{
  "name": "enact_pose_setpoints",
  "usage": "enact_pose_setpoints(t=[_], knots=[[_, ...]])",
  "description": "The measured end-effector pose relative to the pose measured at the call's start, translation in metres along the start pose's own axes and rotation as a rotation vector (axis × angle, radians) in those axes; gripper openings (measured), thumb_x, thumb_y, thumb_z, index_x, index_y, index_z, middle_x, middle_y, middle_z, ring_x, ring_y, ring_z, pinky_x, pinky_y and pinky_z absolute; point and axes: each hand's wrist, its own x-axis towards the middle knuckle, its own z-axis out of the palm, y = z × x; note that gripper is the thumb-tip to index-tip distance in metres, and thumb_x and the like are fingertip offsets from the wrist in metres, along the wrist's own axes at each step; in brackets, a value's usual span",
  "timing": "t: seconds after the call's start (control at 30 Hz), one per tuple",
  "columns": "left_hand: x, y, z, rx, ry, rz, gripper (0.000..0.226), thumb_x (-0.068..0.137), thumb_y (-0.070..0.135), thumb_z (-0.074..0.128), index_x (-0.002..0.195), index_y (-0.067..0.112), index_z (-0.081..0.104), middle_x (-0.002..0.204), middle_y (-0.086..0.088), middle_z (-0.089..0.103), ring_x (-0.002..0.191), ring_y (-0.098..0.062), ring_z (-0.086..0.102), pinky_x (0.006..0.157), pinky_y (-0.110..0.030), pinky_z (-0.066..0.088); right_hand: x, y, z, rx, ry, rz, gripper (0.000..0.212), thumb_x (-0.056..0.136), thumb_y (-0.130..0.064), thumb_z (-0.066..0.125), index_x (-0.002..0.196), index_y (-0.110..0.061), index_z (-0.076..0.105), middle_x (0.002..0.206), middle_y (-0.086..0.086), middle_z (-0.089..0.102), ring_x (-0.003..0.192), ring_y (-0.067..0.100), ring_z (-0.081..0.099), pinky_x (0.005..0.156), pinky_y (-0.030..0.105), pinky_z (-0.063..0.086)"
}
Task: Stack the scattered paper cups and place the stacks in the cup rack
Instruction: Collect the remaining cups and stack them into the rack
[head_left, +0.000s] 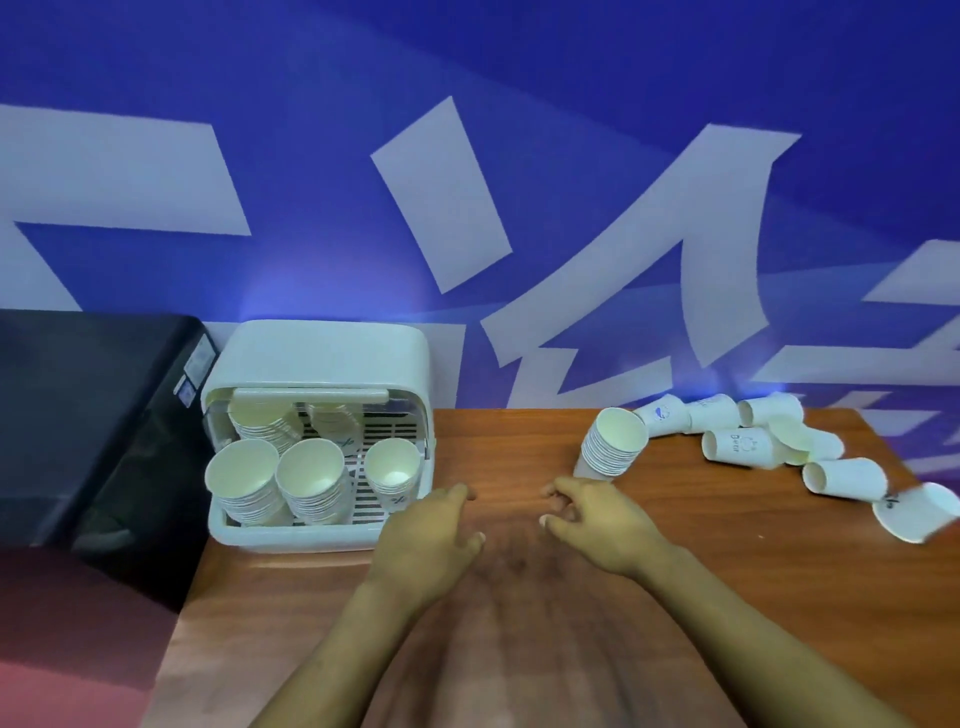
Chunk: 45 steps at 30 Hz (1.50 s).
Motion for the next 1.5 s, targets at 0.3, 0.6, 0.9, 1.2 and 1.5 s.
enact_pose_setpoints(t=[0.3,0.6,0.9,1.2,1.5], knots=[[0.035,0.101,0.061,0.036,-0.042,-0.061,0.045,0.089,0.041,0.054,0.132,0.03,0.044,0.132,0.006,0.055,0.121,-0.017,0.051,0.095,-0.03,0.044,-0.008,0.117,-0.048,0.009,-0.053,-0.008,0.031,0.084,-0.039,0.06,0.113,-0.03,0.058,0.098,-0.013,0.061,0.088,0.008,0.058,0.085,0.033,0.051],[0.097,0.233,0.14,0.08,-0.059,-0.07,0.047,0.089,0.037,0.053,0.134,0.025,0.043,0.134,0.002,0.051,0.121,-0.021,0.05,0.093,-0.034,0.045,-0.005,0.253,-0.113,-0.041,-0.071,-0.03,0.042,0.086,-0.039,0.059,0.126,-0.029,0.05,0.112,-0.008,0.058,0.102,0.011,0.056,0.086,0.028,0.046],[0.195,0.295,0.169,0.273,-0.104,-0.07,0.059,0.089,0.035,0.052,0.143,0.024,0.032,0.141,-0.005,0.04,0.126,-0.028,0.04,0.099,-0.04,0.038,0.029,0.329,-0.16,-0.256,-0.002,-0.025,0.057,0.087,-0.038,0.055,0.14,-0.03,0.036,0.14,-0.005,0.044,0.126,0.019,0.042,0.097,0.034,0.042],[0.277,0.274,0.19,0.408,-0.108,-0.121,0.071,0.089,0.029,0.051,0.15,0.021,0.014,0.154,-0.006,0.02,0.137,-0.028,0.025,0.105,-0.04,0.033,0.082,0.37,-0.16,-0.548,0.048,-0.033,0.063,0.083,-0.051,0.057,0.137,-0.031,0.034,0.137,-0.006,0.04,0.125,0.02,0.033,0.099,0.037,0.027],[0.327,0.256,0.215,0.353,-0.18,-0.2,0.078,0.094,0.038,0.048,0.152,0.02,-0.001,0.16,-0.003,0.007,0.147,-0.026,0.009,0.114,-0.042,0.022,0.112,0.392,-0.143,-0.642,-0.017,-0.042,0.076,0.078,-0.051,0.062,0.143,-0.027,0.028,0.144,-0.002,0.034,0.136,0.024,0.021,0.108,0.045,0.015]])
